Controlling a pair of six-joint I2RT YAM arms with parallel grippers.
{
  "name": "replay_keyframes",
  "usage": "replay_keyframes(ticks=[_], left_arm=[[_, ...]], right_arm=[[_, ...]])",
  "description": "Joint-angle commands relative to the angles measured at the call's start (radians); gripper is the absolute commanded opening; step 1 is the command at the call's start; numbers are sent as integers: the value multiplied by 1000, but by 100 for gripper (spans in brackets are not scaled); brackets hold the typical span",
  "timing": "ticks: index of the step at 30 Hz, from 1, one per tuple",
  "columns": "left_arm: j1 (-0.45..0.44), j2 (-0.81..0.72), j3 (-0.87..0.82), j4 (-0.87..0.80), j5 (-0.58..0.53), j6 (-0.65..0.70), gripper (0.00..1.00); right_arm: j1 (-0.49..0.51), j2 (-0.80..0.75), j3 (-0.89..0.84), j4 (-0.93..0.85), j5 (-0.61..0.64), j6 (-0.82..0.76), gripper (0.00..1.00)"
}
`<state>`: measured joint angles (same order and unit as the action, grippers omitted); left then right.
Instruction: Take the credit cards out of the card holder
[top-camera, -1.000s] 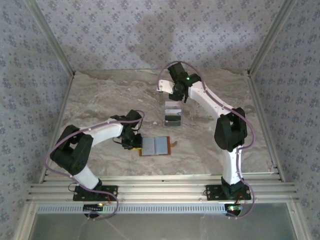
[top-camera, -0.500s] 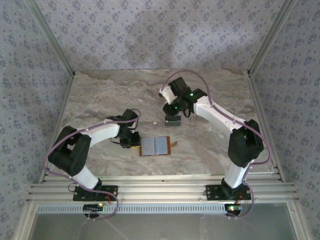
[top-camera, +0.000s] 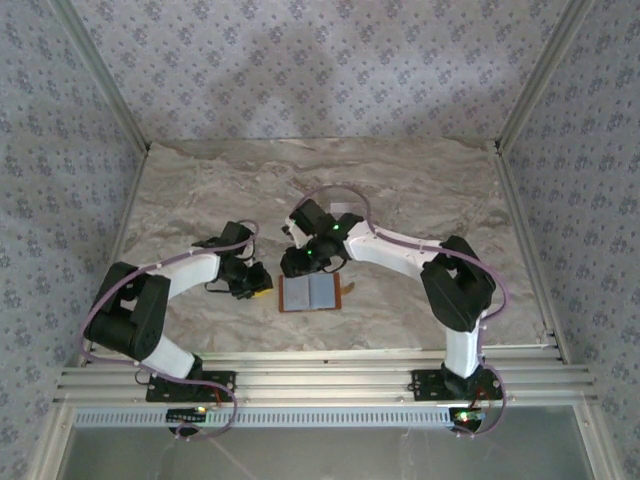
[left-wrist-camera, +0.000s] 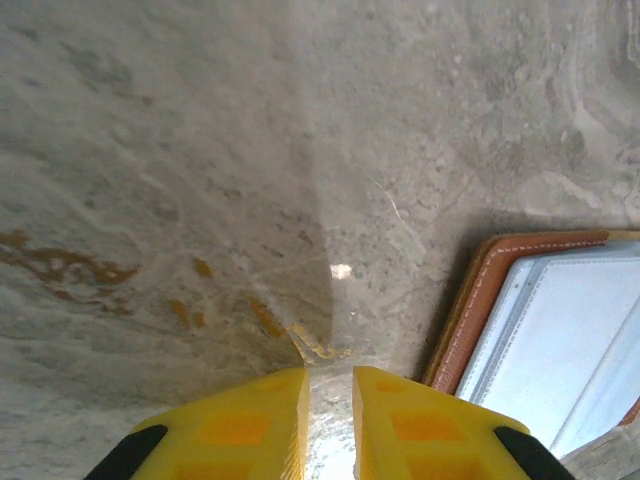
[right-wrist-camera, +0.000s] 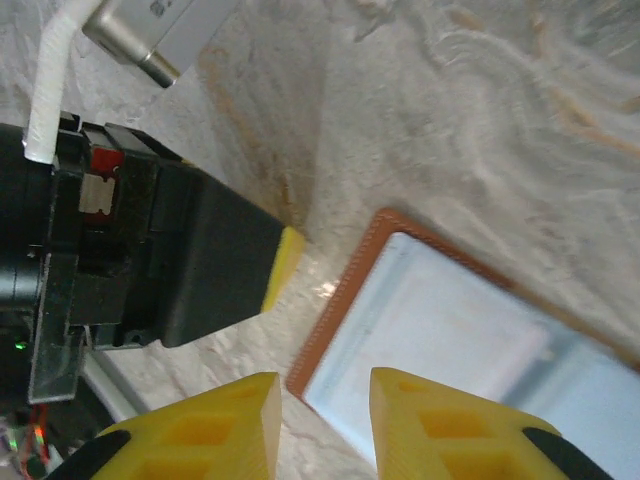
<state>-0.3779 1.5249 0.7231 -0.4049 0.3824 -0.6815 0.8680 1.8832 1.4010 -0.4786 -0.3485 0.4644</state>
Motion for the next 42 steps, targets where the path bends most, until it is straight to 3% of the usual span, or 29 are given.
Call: replay_keyframes(ticks=[1,16,25,42], left_arm=[[18,-33,-14,15,27,-4,20],[30,-64,-39,17,67,-4,21],[28,-53,-17,13,87,-6,21],[-24,-48,16,34,89,-59,21]], right_arm=[[28,46,9,49,-36,95,31],[58,154,-28,66,3,204,23],[56,112,-73,22,67,201,22],[54,33,-150,52,75,213,25]])
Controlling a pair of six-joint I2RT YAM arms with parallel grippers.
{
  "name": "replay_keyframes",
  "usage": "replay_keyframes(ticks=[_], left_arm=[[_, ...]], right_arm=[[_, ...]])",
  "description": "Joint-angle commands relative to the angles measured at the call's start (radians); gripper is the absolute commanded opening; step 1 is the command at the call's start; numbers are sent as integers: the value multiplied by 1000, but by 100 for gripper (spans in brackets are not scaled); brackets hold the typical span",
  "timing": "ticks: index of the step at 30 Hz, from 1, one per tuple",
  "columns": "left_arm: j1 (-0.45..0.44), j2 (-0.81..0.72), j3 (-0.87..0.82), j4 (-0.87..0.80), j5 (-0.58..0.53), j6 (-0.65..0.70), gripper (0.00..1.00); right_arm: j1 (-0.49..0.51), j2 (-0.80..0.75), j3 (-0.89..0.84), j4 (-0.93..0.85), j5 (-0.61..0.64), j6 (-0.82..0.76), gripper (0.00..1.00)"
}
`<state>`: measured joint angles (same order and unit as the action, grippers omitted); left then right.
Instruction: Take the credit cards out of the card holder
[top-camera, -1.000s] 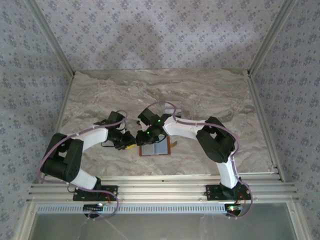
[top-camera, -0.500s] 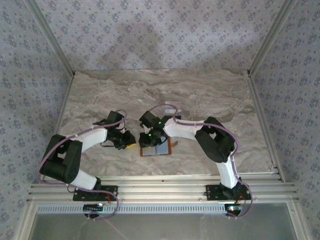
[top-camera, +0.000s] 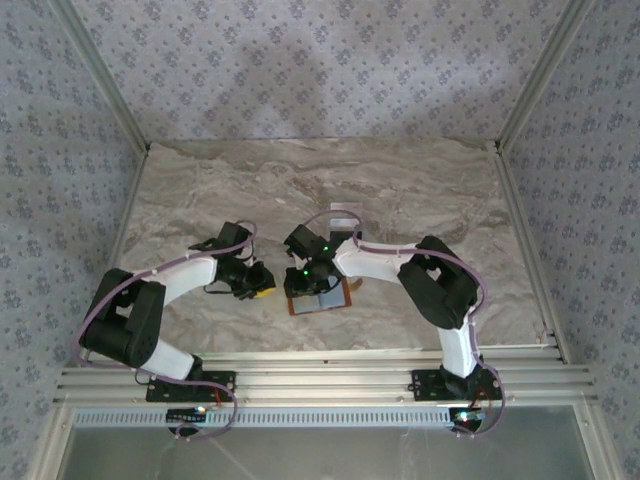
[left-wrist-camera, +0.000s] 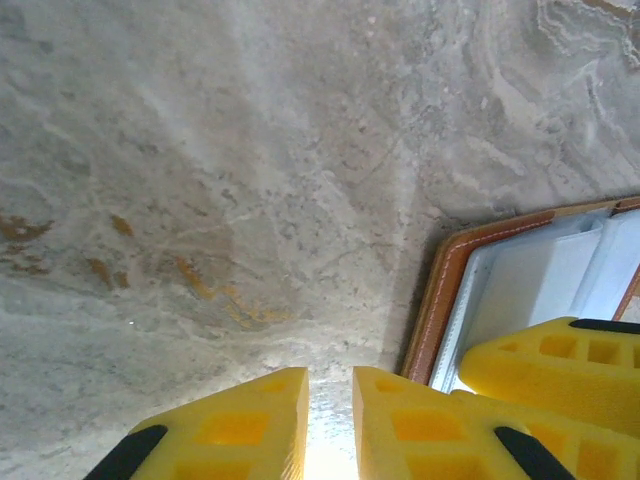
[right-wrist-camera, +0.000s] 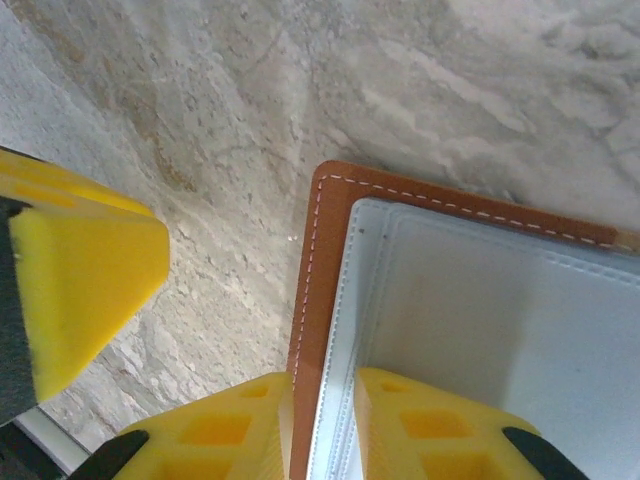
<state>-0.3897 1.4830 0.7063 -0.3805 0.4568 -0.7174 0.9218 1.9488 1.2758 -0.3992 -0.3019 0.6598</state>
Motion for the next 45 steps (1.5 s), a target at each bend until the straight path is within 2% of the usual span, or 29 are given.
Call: replay_keyframes(ticks=[1,9,16,24,27,33,45], left_arm=[[-18,-5,36,14,15,-28,21],[-83,17,65,48,24,-79,19],[-126,68,35,171,74,-178,13],[-162,122,16,262,100,-252,10],[-170,134,-6,273,79,-270,9],[-157,149,-50,275,44,-264,7],[-111,148,-42,189,25,-167,7]], right_arm=[[-2,-36,-31,-27,28,18,25],[-15,-88,-109,38,14,34,27],[-28,-101,-157,60,22,46,14],[-32,-103,-178,83,16,51,10],[-33,-111,-180,81,21,56,10],[-45,-135,-186,46,68,67,12],[-93,-157,-194,5,106,40,15]])
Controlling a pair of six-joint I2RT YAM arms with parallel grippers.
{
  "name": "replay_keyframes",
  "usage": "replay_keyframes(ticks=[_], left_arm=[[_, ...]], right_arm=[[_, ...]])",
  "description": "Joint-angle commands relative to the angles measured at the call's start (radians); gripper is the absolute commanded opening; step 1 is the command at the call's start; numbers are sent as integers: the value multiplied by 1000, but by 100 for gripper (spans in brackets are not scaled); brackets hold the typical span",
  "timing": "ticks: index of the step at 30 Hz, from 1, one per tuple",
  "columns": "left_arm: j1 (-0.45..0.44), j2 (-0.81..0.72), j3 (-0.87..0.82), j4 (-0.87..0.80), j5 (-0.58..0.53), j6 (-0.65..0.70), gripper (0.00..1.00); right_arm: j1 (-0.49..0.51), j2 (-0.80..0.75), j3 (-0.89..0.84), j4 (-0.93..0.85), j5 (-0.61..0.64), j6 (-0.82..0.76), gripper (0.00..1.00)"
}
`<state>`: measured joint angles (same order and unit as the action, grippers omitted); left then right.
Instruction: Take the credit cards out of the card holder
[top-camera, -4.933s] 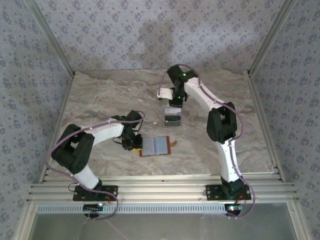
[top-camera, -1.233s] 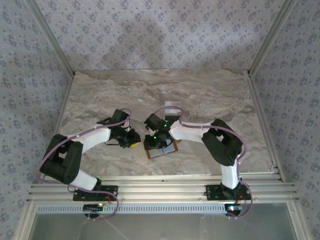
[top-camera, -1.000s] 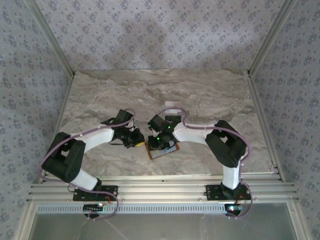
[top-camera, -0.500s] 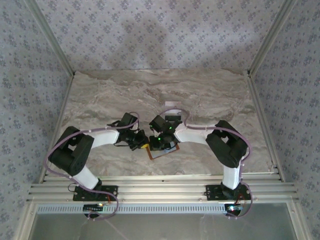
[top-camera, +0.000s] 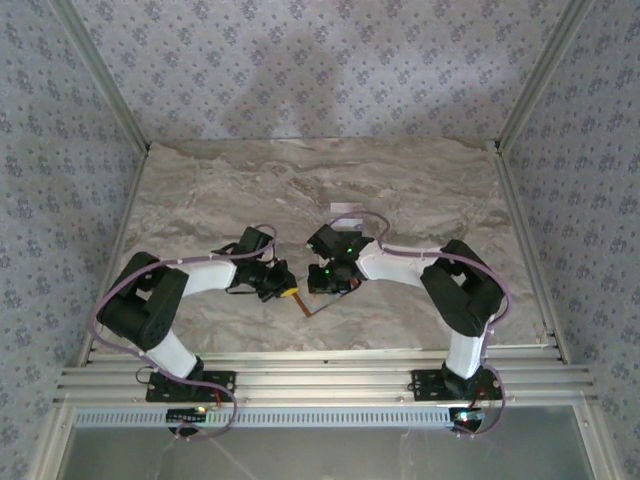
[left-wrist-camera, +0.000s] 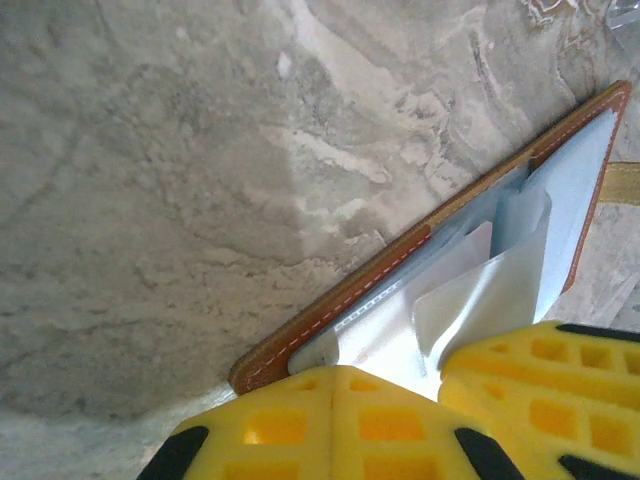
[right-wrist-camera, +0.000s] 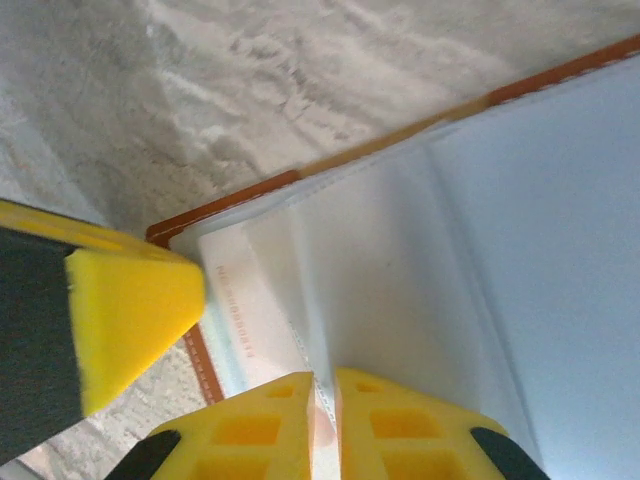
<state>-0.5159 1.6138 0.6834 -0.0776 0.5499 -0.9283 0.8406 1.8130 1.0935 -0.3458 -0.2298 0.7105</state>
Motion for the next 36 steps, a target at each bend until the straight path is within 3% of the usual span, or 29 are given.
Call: replay_keyframes(ticks=[1,4,14,26,36], left_arm=[[15,17,-13,-128,-70,54,7],[15,16,2,-157,-77,80,7],[16,28,63,-291,-131,194,7],[15,32,74,-323,-127,233,7],[16,35,90,-364,-134,270,7]], right_arm=[[-15,-20,-7,-59,40,-15,15],[-27,-26,2,-86,64,-33,17],[-45,-23,74,-218,121,-126,37],[-64,2,183,-374,239,-221,58],[-88,-62,189,-472,414,-212,63]])
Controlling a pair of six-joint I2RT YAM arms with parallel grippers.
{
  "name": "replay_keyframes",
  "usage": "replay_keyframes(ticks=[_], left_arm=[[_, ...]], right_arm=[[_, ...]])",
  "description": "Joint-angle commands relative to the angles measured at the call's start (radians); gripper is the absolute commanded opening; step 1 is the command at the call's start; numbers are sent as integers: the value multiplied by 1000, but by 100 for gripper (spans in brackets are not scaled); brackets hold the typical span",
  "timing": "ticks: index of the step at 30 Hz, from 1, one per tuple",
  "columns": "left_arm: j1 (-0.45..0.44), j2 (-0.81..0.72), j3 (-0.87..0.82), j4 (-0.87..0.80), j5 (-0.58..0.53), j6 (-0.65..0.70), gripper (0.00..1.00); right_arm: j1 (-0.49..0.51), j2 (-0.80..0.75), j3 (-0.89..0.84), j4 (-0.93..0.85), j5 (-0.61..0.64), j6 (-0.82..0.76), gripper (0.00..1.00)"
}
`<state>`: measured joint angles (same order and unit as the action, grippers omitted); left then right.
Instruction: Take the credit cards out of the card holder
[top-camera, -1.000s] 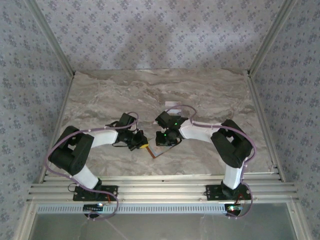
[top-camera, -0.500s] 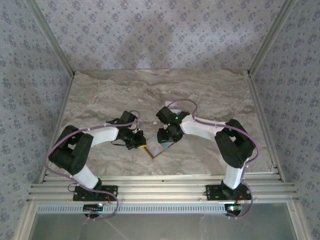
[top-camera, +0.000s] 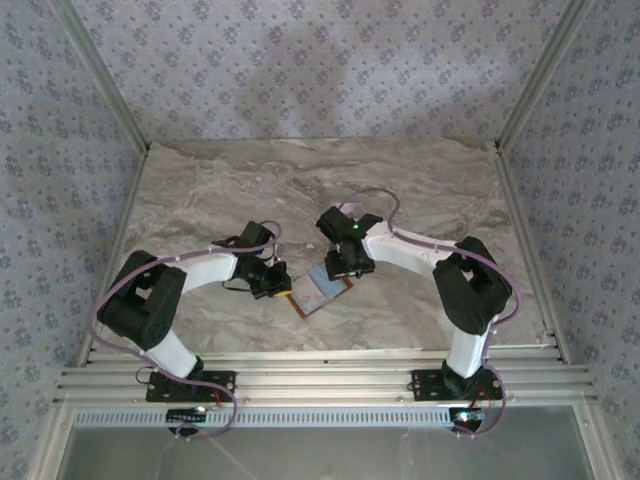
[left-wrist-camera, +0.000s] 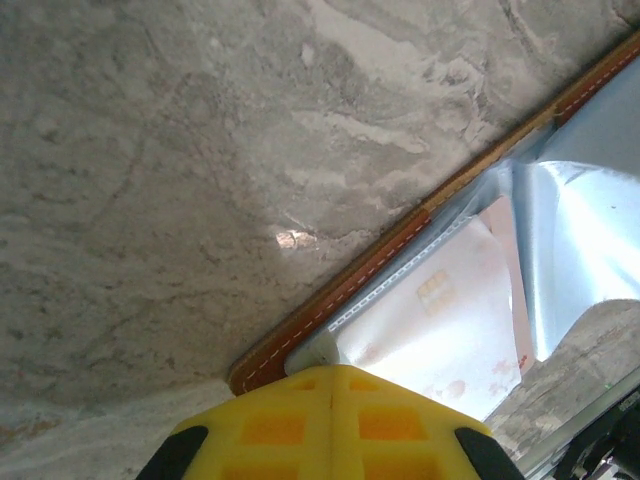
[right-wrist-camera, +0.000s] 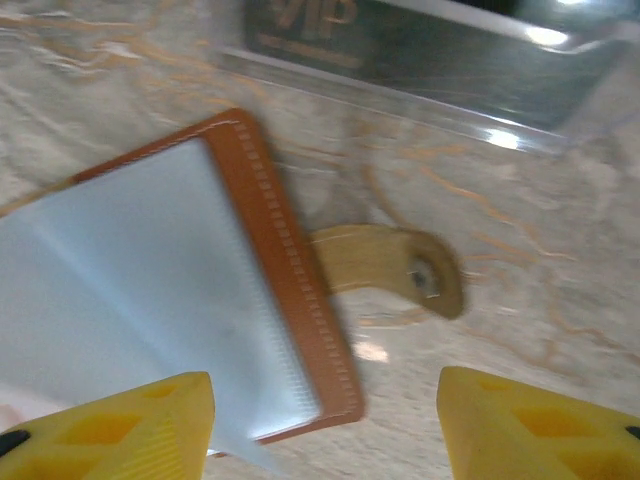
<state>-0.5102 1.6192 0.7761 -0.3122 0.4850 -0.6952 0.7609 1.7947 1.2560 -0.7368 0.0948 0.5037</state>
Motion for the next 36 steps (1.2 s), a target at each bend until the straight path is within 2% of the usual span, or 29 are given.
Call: replay_keyframes(ticks=[1,3,7,10,14,19,23,31,36], left_arm=[[10,32,2,-138,-72,46,6],[9,31,12,-153,-75,65,6],[10,40,41,-186,-85,126,6],[1,55,87,-212,-82,194,6],[-24,95,163,-262,-98,285,6],[-79,162,283,-358,-198,376,6],[-97,176,344,-360,-204,409,7],[-102,76,380,-330,-240,352,11],[-102,25,358,-311,-206,286,12]], right_arm=[[-10,-60,25,-82,89,-7,63],[-10,-93,9,-60,56,-19,65],[-10,-145,-39,46,-153,-66,73],[-3,-128,-28,74,-231,-100,74],[2,-97,-20,84,-253,-90,70],[-3,-76,-30,100,-272,-57,63],[-6,-82,-55,127,-273,-19,59],[-31,-104,-188,216,-282,59,51],[-43,-113,-237,254,-274,77,47]])
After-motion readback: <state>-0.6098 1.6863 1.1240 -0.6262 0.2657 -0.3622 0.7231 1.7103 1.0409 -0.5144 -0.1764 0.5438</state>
